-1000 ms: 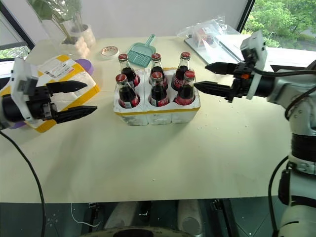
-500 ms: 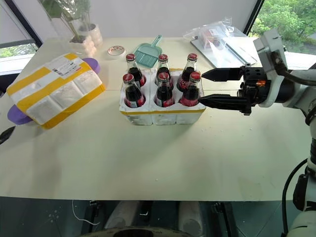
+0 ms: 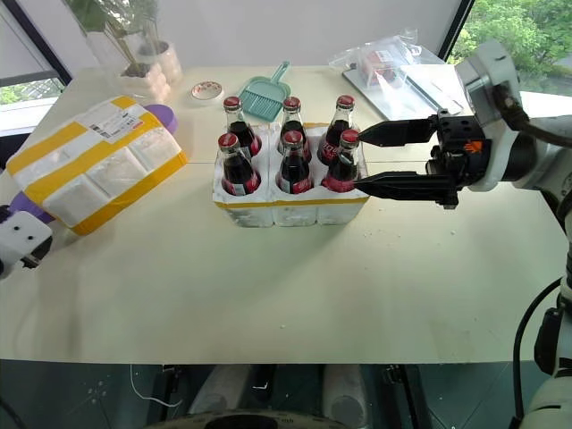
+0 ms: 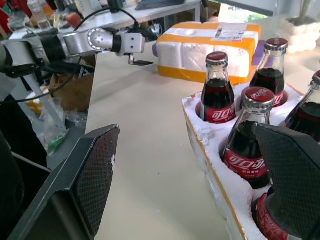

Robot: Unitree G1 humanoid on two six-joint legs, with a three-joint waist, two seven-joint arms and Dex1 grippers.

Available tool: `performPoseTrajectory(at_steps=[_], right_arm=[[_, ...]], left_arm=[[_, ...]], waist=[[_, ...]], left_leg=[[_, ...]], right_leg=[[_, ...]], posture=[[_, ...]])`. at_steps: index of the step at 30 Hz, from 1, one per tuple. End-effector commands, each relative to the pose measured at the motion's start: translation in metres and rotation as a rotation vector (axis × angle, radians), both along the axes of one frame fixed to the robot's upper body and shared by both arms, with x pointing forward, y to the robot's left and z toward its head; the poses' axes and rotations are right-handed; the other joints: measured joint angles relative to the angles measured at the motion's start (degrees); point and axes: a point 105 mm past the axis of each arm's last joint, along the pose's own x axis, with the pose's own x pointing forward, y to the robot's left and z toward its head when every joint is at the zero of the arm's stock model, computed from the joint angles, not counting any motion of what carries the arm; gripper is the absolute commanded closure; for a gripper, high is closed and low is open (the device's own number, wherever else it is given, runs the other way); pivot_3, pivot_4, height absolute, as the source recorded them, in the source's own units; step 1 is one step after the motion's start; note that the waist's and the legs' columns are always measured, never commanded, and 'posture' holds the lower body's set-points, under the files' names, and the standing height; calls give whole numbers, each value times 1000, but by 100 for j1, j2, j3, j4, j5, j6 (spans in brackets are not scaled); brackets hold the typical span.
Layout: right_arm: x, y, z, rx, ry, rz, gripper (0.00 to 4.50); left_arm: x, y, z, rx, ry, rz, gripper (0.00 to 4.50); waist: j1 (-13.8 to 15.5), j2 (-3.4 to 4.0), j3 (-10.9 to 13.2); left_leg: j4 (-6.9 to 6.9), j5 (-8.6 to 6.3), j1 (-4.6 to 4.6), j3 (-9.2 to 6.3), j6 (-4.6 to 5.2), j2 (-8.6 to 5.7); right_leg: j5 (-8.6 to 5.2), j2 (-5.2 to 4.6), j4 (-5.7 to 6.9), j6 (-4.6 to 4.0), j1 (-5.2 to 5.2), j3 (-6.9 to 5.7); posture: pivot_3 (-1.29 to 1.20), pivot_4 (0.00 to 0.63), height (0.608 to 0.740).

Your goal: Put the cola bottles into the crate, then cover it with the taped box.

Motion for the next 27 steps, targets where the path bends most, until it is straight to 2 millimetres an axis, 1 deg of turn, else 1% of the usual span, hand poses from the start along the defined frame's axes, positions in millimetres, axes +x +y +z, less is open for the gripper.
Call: performPoseTrajectory(at_steps=[1, 7, 8, 10, 13, 15, 16, 17, 18, 20, 21, 23, 25, 27], right_arm=[[-11, 1, 16, 11, -68, 17, 114], [-14, 2, 14, 21, -66, 2, 114], [-14, 2, 14, 25, -65, -2, 31], [-15, 2, 13, 29, -64, -8, 0], [-15, 1, 11, 27, -64, -18, 0], [-15, -2, 8, 17, -42, -32, 0], [-14, -3, 6, 10, -31, -40, 0], [-14, -4, 5, 5, -24, -45, 0], [-14, -5, 4, 1, -16, -46, 0], [-13, -8, 3, -16, -40, -66, 0], [-10, -10, 3, -25, -51, -83, 0], [-7, -12, 3, -29, -56, -103, 0], [-7, -13, 4, -22, -52, -101, 0], [-8, -13, 3, -21, -50, -101, 0]], left_arm=[[10, 2, 3, 54, -42, -19, 0], [22, 3, -6, 60, -45, -23, 0], [24, 3, -7, 59, -43, -27, 262], [25, 3, -8, 49, -45, -31, 846], [26, 6, -6, 39, -52, -24, 2368], [27, 10, 1, 63, -62, -13, 3456], [28, 12, 7, 75, -70, -9, 3813], [28, 12, 10, 82, -76, -8, 3813], [30, 12, 16, 90, -89, -12, 3813], [34, 10, 41, 119, -144, -34, 3813], [36, 8, 57, 131, -181, -47, 3813], [40, 1, 83, 135, -240, -77, 3813], [45, -13, 114, 133, -313, -125, 3813], [49, -30, 139, 121, -370, -187, 3813]], waist=[[2, -3, -1], [1, -4, -2], [1, -4, -2], [0, -4, -2], [2, -1, -6], [12, -3, -8], [12, -3, -8], [9, -3, -8], [2, -3, -8], [-1, -3, -8], [1, -4, -9], [10, -11, -8], [15, -12, -8], [13, -14, -8]], left_leg=[[0, 1, 0, 0, 1, 0], [4, 6, 0, 0, 10, -3], [5, 8, 1, 0, 11, -3], [6, 9, 1, 0, 11, -3], [8, 9, 2, 0, 11, -4], [9, 9, 2, 1, 12, -5], [10, 9, 2, 1, 12, -5], [10, 9, 2, 1, 12, -5], [10, 9, 2, 1, 12, -5], [10, 9, 2, 1, 12, -5], [10, 9, 1, 1, 12, -4], [10, 10, 0, -2, 11, -3], [13, 10, -1, -2, 11, -5], [16, 10, -3, -2, 11, -5]], right_leg=[[0, 0, 3, 0, 0, 0], [0, -2, 19, 0, -4, 0], [0, -2, 23, 0, -5, 0], [0, -2, 27, 0, -6, 0], [0, -3, 28, 0, -5, 0], [0, -5, 29, 0, -5, 0], [0, -4, 29, 0, -4, 0], [0, -5, 29, 0, -4, 0], [0, -5, 29, 0, -4, 0], [0, -4, 30, 0, -5, 0], [0, -3, 31, 0, -6, 0], [0, -2, 31, 0, -6, -3], [0, -4, 30, 0, -4, -3], [0, -5, 29, 0, -4, -3]], posture=[[0, 150, 738], [0, 150, 738], [0, 150, 738], [0, 150, 738], [0, 150, 738], [0, 150, 738], [0, 150, 738], [0, 150, 738], [0, 150, 738], [0, 150, 738], [0, 150, 738], [0, 150, 738], [0, 150, 738], [0, 150, 738]])
